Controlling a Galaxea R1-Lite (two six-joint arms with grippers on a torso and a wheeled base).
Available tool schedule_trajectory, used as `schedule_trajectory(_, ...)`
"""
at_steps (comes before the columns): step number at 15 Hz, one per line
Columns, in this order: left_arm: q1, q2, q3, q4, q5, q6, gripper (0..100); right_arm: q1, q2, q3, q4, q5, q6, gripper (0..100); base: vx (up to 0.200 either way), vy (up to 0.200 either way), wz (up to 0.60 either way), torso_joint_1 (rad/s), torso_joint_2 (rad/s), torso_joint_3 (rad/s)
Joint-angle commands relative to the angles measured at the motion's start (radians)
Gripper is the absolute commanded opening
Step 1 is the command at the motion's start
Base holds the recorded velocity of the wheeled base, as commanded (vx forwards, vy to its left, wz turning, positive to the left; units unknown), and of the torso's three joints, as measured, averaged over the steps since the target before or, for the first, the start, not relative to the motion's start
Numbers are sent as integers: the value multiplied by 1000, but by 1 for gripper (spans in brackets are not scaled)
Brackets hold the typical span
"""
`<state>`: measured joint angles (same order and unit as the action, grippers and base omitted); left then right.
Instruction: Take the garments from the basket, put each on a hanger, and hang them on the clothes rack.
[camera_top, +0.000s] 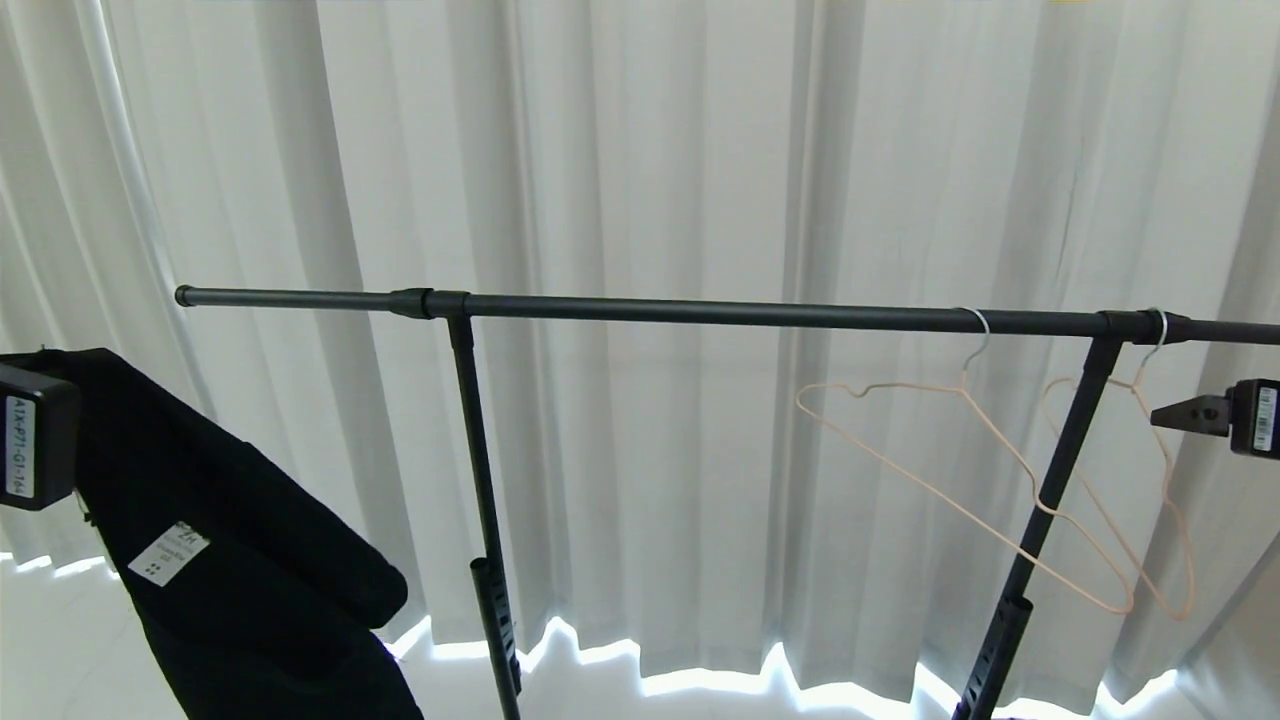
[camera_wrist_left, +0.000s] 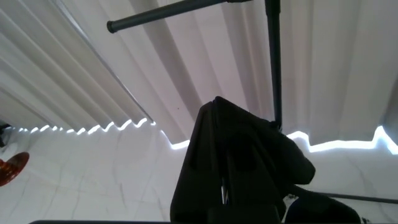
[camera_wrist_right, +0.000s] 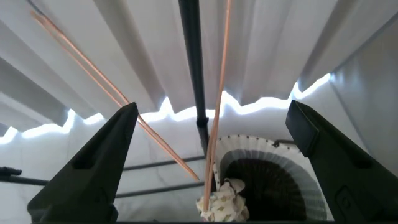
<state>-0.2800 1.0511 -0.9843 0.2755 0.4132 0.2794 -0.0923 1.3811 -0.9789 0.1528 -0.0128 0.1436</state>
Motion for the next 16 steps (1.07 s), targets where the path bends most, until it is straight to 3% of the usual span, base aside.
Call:
schedule_trajectory(1,1,1,-2,1,1,0,0,-4,102,82,-96,-26,-1,100,0,0,0,0,0,0)
schedule_trajectory(4,-1,-8,-8,1,-1,0,0,-3,202,103,-216,-67,8,100,0,0,0,0,0,0)
schedule_trajectory(9,-1,-23,-13,1,-1,-2,0,11,283,103,-243,-76,114,100,0,0,0,0,0,0)
schedule_trajectory(16,-1,-13,-24,1,-1,-2,0,13,337,103,-283,-88,123,100,0,0,0,0,0,0)
